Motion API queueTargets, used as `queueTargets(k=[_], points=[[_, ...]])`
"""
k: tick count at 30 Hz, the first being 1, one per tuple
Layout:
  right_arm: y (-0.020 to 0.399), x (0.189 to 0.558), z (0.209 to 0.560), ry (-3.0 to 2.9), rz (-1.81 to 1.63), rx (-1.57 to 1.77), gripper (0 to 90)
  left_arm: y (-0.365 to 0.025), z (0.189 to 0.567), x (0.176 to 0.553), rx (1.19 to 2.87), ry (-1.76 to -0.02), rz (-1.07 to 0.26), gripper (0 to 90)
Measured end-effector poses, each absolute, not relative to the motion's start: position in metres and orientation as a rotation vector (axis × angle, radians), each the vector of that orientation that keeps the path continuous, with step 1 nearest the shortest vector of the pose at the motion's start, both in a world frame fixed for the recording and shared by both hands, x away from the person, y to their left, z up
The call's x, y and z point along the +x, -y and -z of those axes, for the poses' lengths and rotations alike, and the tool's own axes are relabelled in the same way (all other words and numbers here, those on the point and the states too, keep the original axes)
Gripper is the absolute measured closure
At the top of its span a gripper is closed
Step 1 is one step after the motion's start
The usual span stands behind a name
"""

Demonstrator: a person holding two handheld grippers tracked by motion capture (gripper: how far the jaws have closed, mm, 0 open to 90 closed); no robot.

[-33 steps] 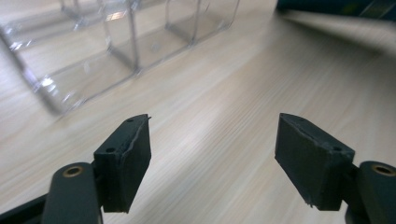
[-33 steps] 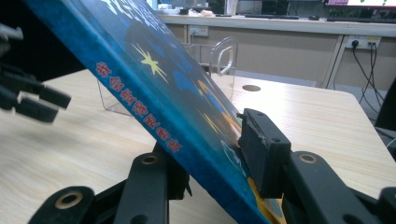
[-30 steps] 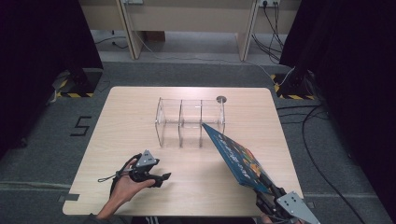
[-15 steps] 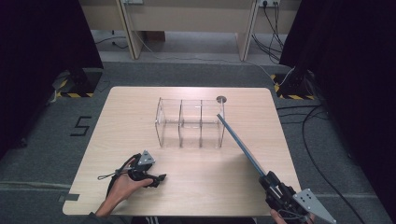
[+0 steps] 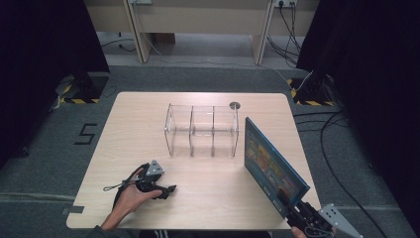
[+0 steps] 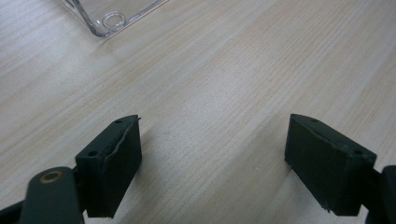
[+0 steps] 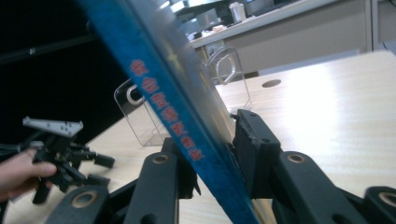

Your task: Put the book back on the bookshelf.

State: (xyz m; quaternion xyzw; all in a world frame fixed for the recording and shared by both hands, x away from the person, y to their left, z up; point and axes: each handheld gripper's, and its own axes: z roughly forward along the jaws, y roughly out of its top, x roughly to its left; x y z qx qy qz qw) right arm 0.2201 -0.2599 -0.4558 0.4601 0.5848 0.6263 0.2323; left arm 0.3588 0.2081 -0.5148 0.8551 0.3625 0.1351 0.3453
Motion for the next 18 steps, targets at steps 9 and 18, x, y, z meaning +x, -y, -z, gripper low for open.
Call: queueTargets(k=[9, 18], points=[[0.2597, 0.2206, 0.4547, -1.623, -1.691, 1.226, 73.0, -0.2075, 0.5154, 0.3586, 2.216, -0.938, -0.351, 17.0], [0.2552, 0.2237, 0.4526, -1.645, -1.679, 1.225, 71.3, -0.2066, 0.5158, 0.3585, 2.213, -0.94, -0.352, 15.9]])
